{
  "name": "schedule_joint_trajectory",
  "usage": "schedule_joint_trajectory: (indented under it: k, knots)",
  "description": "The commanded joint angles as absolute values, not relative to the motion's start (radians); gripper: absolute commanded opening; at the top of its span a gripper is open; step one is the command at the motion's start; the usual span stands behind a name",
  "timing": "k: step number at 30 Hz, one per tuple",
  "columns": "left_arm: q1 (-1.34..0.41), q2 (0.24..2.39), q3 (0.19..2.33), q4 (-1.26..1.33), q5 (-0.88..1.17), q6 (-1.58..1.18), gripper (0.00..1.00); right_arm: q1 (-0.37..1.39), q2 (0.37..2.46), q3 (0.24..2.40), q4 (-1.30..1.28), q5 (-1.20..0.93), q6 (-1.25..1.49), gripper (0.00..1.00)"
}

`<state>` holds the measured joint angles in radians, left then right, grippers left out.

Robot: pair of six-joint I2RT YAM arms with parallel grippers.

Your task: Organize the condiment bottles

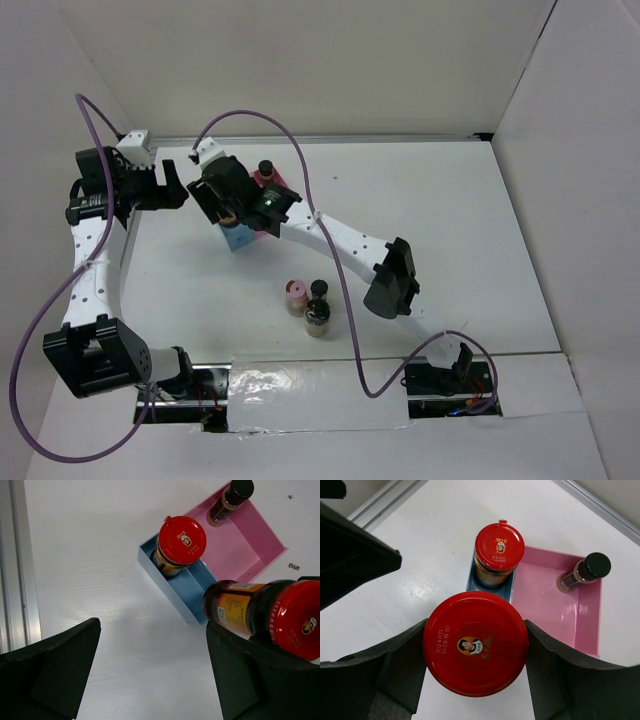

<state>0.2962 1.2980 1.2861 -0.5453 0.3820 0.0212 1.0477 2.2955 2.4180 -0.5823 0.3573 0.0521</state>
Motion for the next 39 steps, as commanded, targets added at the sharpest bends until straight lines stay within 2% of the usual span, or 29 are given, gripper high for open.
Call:
schedule_joint_trajectory:
  k: [1,15,36,37,39]
  knots:
    - [0.305,1.272,1.287,-0.499,0.397,0.009,0.99,1.042,2.290,2.503,-0.399,0.354,0.037,0.00]
    - [0.305,1.284,1.269,-0.497,0.414,0.009,0.99,1.009,2.367,2.505,-0.336,0.310,0.074,0.00]
    - [0.305,1.301,1.279,-0.500,0.445,0.014,0.99,0.989,2.474,2.473,-0.341,0.357,0.084,0.00]
    - [0.305,1.301,1.281,-0.502,0.446,0.012,0.99,0.988,2.476,2.473,-0.341,0.356,0.084,0.01]
    - [0.305,1.307,1.279,-0.503,0.452,0.014,0.99,0.989,2.479,2.471,-0.341,0.348,0.083,0.09]
